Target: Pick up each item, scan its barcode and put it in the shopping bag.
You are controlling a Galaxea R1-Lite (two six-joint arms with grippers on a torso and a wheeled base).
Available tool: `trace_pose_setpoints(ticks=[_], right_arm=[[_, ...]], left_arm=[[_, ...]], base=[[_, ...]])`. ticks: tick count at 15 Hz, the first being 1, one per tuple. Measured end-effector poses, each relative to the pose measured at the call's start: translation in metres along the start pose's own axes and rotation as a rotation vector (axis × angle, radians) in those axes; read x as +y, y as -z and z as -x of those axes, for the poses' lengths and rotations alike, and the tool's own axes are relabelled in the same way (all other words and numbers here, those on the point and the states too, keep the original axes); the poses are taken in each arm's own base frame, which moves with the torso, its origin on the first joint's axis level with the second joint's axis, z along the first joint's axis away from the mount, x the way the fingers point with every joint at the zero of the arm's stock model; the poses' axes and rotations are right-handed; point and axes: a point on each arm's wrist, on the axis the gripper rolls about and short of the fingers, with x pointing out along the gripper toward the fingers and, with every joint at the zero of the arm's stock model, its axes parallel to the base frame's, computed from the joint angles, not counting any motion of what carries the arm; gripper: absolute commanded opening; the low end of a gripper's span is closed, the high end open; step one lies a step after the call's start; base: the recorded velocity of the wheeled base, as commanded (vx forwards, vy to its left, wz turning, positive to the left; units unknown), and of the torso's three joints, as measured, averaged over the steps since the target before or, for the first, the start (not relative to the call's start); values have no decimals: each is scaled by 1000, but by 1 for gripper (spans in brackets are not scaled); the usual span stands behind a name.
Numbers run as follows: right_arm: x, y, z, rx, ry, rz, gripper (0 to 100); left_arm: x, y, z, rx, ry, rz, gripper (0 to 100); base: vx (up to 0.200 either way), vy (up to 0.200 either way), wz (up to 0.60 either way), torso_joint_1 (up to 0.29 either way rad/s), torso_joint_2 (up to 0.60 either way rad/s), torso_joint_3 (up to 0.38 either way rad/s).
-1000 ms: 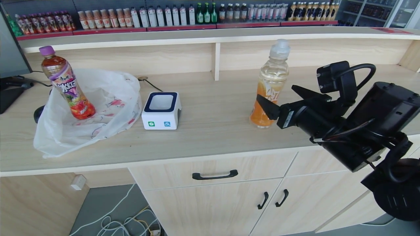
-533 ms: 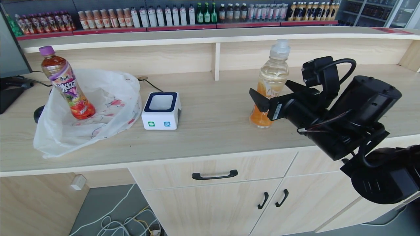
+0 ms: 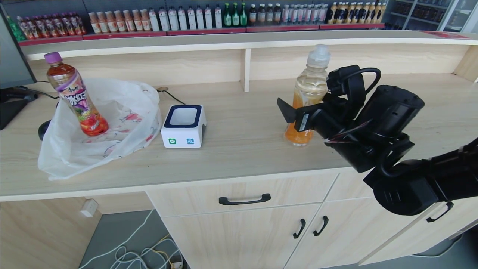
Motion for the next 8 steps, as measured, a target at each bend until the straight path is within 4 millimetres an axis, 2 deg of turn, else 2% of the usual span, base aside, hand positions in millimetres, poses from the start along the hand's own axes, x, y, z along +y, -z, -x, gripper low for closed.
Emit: trace_pose_setpoints(ticks=[8], right_arm=[[2,2,-15,6,2,5,100]], left_arm=[[0,0,0,0,0,0,100]], base=[[0,0,0,0,0,0]])
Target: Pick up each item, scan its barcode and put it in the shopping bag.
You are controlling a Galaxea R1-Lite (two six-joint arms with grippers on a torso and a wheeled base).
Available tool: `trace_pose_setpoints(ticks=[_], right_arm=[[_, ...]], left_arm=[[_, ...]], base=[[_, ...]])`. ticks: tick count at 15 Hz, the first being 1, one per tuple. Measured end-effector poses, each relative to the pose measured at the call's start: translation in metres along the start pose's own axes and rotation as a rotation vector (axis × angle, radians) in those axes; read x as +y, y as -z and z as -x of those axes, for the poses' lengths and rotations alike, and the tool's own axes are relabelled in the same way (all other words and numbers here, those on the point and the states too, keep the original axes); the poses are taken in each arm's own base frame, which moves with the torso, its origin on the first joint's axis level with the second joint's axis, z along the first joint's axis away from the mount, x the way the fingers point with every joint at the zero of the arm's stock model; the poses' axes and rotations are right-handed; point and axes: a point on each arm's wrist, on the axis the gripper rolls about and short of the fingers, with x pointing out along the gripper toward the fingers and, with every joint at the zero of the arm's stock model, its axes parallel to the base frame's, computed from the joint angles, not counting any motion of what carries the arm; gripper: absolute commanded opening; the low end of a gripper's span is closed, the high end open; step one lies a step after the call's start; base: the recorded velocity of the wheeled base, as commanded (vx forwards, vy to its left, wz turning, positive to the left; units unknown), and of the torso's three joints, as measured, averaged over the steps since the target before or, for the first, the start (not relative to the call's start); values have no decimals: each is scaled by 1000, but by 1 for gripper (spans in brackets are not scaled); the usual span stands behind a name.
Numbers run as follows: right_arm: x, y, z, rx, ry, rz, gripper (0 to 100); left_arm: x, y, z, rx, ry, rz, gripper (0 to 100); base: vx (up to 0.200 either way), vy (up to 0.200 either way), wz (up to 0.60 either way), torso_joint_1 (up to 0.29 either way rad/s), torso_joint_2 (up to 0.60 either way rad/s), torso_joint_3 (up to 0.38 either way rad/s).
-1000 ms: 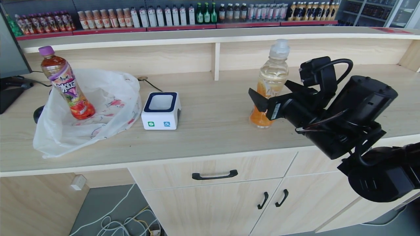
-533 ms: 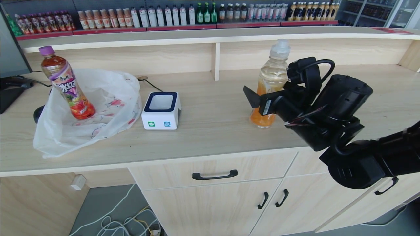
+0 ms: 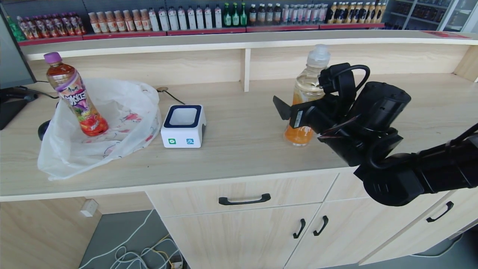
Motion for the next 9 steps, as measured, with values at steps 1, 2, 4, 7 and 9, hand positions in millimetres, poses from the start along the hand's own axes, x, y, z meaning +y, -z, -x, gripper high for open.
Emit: trace_pose_setpoints(ticks=[1,2,4,7,9], right_arm=[[0,-1,-1,-2,0,0,100],[0,-2,-2,-3,1,0,100],[0,-5,-4,-10,2,-2,100],[0,-9,-6,-27,5,-3,0],[0,-9,-6,-24,3,3,0]], left_arm=[[0,0,0,0,0,0,100],[0,0,0,0,1,0,100],[0,0,0,0,1,0,100],[0,0,0,0,0,0,100],[0,0,0,0,1,0,100]], base=[[0,0,0,0,0,0],[0,0,0,0,0,0],[0,0,0,0,0,0],[0,0,0,0,0,0],[0,0,0,0,0,0]])
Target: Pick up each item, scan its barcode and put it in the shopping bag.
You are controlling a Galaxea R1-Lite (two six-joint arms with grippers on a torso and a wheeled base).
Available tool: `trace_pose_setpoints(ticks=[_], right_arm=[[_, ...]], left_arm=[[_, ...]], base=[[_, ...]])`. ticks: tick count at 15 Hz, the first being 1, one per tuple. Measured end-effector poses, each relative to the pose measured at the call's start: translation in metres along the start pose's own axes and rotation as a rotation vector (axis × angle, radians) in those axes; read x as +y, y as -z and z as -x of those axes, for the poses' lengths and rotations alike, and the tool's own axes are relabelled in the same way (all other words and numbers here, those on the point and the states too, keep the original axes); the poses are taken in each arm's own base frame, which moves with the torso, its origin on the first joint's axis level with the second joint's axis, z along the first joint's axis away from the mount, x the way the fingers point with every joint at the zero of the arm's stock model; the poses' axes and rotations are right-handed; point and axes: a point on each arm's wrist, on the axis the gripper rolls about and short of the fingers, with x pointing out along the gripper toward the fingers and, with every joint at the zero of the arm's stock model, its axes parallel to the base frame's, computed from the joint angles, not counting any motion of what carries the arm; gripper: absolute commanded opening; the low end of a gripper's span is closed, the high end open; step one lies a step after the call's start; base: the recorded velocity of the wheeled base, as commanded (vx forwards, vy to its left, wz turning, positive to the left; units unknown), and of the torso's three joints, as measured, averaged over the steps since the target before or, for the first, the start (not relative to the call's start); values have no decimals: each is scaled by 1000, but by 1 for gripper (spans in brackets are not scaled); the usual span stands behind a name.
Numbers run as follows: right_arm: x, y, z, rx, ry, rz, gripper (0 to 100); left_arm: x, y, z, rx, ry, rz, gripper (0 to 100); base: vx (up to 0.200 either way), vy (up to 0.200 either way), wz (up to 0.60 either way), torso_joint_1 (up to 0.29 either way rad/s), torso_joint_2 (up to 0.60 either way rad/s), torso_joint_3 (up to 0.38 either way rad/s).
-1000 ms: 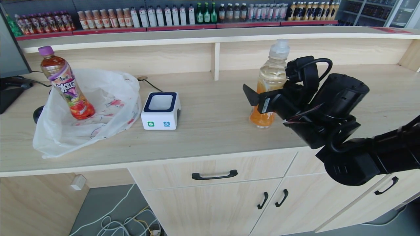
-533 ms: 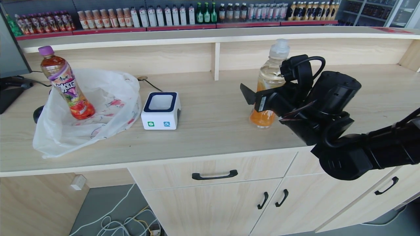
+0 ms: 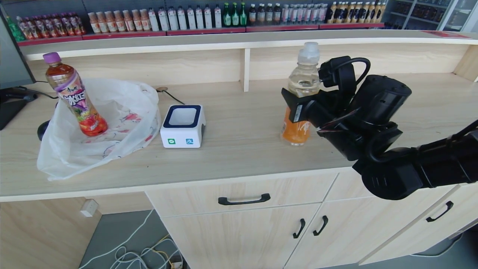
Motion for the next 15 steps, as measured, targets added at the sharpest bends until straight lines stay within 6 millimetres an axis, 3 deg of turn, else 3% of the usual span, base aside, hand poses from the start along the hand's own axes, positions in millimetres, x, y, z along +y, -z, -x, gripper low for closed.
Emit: trace_pose_setpoints(ticks=[9,15], right_arm=[[0,-15,5,-36,13,-6,0],[2,-23,19,-27,26,-12,0]], left_arm=[[0,0,0,0,0,0,100],[0,0,0,0,0,0,100]], base=[[0,0,0,0,0,0],[0,0,0,0,0,0]])
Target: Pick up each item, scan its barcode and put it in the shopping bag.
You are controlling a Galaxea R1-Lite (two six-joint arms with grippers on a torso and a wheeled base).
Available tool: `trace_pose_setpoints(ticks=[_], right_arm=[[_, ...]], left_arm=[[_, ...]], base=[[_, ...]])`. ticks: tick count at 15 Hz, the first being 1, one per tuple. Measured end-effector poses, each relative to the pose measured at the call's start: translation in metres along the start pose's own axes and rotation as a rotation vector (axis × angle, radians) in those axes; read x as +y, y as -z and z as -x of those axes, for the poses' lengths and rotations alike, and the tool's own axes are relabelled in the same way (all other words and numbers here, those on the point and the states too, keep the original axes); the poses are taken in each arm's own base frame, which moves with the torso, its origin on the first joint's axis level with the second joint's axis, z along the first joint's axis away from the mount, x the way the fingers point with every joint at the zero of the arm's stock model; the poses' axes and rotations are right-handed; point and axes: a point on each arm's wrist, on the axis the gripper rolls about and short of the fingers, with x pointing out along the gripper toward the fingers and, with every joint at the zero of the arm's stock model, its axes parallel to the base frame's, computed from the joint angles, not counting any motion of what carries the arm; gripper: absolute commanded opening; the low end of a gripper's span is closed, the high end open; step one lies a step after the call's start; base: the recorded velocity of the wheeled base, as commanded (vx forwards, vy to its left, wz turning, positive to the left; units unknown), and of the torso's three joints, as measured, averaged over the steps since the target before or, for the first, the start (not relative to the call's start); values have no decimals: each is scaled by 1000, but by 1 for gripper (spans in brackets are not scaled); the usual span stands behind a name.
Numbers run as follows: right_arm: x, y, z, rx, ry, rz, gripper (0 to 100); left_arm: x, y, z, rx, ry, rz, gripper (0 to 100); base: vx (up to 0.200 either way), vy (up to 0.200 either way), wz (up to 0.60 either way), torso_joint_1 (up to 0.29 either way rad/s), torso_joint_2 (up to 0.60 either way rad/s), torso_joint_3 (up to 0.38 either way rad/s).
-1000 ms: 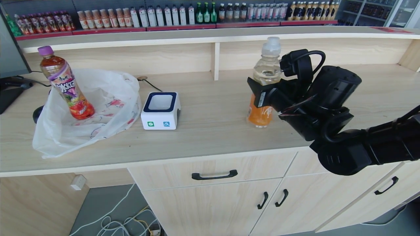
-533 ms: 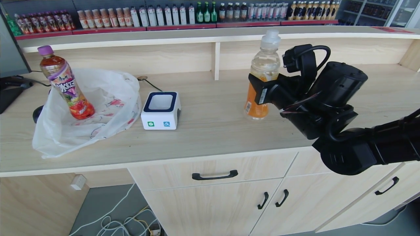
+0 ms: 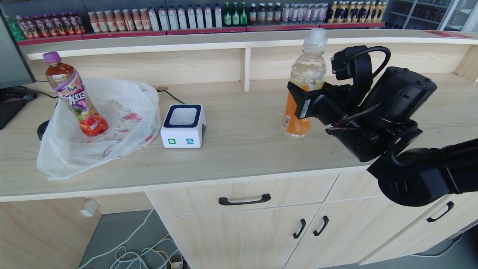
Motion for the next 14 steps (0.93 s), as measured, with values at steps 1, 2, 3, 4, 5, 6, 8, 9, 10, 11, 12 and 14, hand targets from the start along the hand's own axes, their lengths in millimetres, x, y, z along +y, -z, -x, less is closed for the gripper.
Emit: trace_pose_setpoints(ticks=[1,2,3,4,5,6,8,9,10,11,12,14], right_arm=[[0,-1,4,5,-1,0,0],[0,-2,8,9,-4,0,0],[-1,-3,13,11,-8,-2,0],[-2,-6,18,12,-9,-3,0],[-3,-8,24,13,-10,-3,0],[-3,-11,30,12,-15,-5,0],[-2,-18,45,15,-36,-11,0],[-1,-22,54,16,-47,-17,0],[0,-26,63,12,-58,-32,0],[2,-29,72,13,-75,-52,0],[4,-33,82,14,-93,-76,0],[3,-37,103,19,-116,-104,0]], left_arm=[[0,0,0,0,0,0,100],[0,0,0,0,0,0,100],[0,0,0,0,0,0,100],[0,0,0,0,0,0,100],[0,0,0,0,0,0,100],[0,0,0,0,0,0,100],[0,0,0,0,0,0,100],[0,0,0,0,0,0,100],[0,0,0,0,0,0,100],[0,0,0,0,0,0,100],[0,0,0,0,0,0,100],[0,0,0,0,0,0,100]], base=[[0,0,0,0,0,0],[0,0,0,0,0,0],[0,0,0,0,0,0],[0,0,0,0,0,0],[0,0,0,0,0,0],[0,0,0,0,0,0],[0,0,0,0,0,0],[0,0,0,0,0,0],[0,0,0,0,0,0],[0,0,0,0,0,0],[0,0,0,0,0,0],[0,0,0,0,0,0]])
